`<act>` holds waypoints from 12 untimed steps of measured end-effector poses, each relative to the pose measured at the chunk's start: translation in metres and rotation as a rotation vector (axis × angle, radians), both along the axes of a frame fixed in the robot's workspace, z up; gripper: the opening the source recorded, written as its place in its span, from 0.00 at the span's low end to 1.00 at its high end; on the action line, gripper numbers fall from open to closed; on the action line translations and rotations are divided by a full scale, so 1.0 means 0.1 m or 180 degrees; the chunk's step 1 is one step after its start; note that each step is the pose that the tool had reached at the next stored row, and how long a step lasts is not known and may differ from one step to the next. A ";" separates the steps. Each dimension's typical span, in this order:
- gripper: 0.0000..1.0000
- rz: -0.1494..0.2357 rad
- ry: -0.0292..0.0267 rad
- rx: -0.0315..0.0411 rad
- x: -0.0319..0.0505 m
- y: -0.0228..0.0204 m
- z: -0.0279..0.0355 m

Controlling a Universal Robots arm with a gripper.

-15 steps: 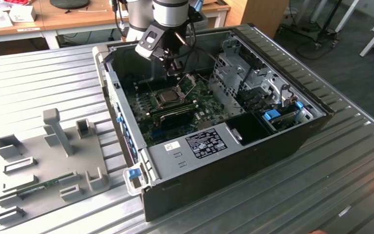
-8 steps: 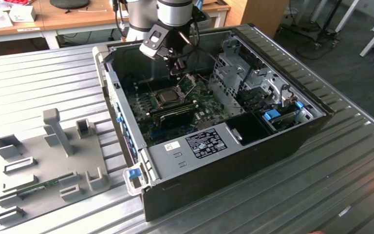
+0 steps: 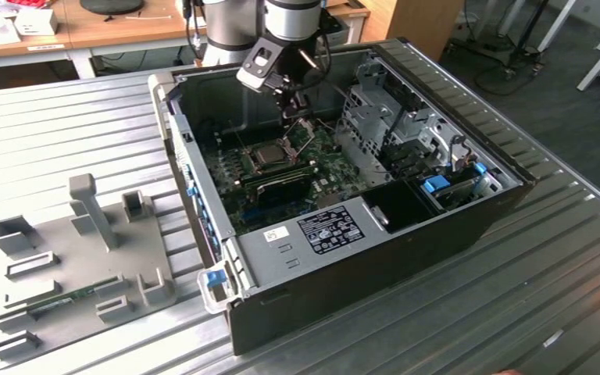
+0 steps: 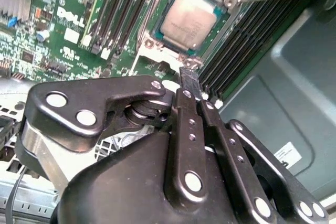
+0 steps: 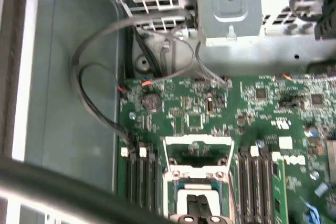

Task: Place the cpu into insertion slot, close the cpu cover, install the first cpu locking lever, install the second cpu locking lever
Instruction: 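Close the cpu cover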

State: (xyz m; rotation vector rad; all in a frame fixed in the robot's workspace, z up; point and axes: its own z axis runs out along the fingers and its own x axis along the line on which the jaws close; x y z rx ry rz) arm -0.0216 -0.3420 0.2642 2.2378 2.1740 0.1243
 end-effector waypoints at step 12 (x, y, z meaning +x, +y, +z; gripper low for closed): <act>0.11 0.0000 0.0000 0.0000 0.267 0.000 -0.001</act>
